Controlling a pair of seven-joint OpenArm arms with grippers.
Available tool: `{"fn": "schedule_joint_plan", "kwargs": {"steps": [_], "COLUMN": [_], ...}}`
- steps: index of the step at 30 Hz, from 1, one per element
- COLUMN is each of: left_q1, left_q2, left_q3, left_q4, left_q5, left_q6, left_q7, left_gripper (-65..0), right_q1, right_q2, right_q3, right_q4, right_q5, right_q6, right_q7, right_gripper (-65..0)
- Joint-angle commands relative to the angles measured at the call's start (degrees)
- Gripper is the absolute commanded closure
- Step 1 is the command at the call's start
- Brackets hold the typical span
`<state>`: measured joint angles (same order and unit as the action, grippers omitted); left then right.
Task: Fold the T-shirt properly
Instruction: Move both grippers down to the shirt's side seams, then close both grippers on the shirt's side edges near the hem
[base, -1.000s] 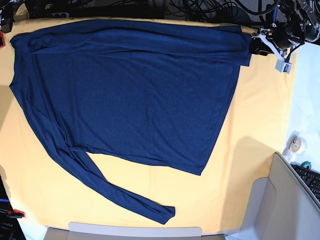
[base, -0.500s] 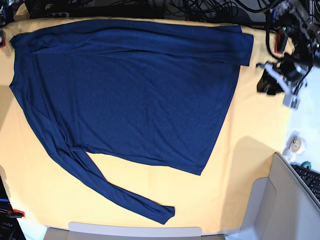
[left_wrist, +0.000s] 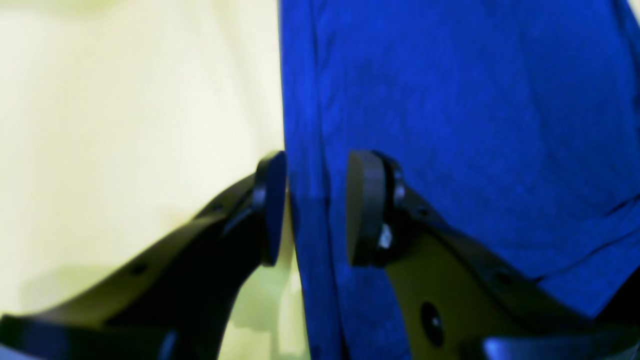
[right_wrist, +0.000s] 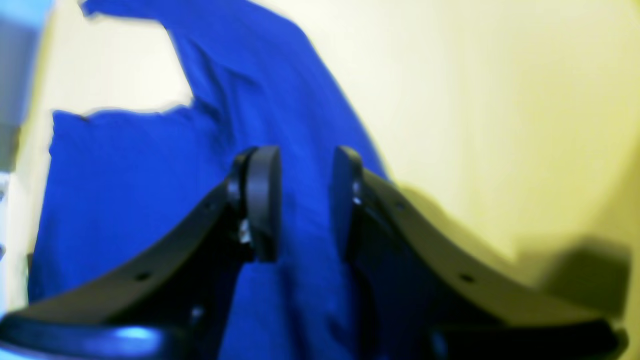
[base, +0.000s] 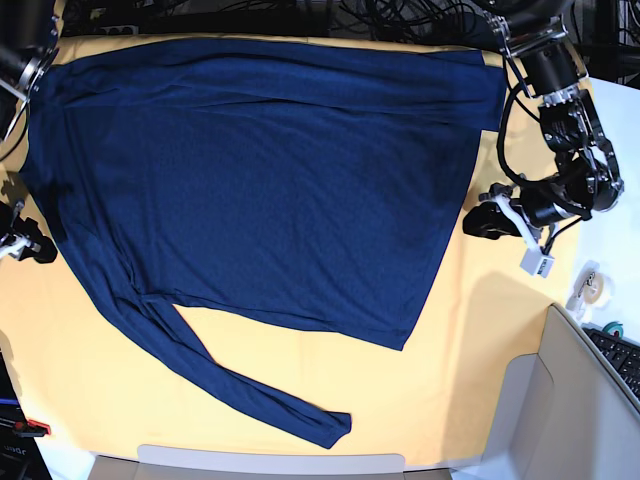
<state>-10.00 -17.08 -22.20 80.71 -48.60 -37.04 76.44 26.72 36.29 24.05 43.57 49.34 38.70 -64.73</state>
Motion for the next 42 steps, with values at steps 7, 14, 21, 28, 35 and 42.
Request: {"fn": "schedule_joint_plan", "kwargs": {"steps": [7, 14, 21, 28, 35, 42], "left_q1": [-0.3, 1.1, 1.1, 2.0, 2.1, 2.8], "left_q2": [-4.1, -4.2, -4.1, -4.1, -4.1, -4.1], "left_q3": [4.7, 4.5, 4.7, 4.7, 4.7, 4.6], "left_q4": [-2.1, -2.0, -2.0, -2.0, -2.0, -2.0], "left_q5": [-0.5, -0.5, -0.5, -0.5, -0.5, -0.5], "left_q6": [0.1, 0.1, 0.1, 0.1, 0.1, 0.1], "left_q7": [-4.3, -4.7, -4.7, -4.6, -4.6, -4.6], "left_gripper": [-18.3, -18.3, -18.3, -18.3, -18.3, -18.2], "right_q1": [10.2, 12.3, 8.9, 5.9, 3.6, 3.3], "right_q2": [0.8, 0.3, -1.1, -1.3, -1.8, -4.2], "right_q3": [-5.2, -5.4, -5.4, -5.4, -5.3, -5.5], "right_q4": [-2.9, -7.3, -9.7, -9.8, -9.8, -9.7], "right_q5": [-14.7, -20.6, -20.7, -20.8, -20.8, -21.8], "right_q6": [1.3, 1.3, 1.3, 1.3, 1.3, 1.3], "right_q7": [8.2, 11.4, 15.4, 19.9, 21.7, 21.7], "right_gripper": [-18.2, -21.7, -21.8, -21.8, -21.8, -21.8]}}
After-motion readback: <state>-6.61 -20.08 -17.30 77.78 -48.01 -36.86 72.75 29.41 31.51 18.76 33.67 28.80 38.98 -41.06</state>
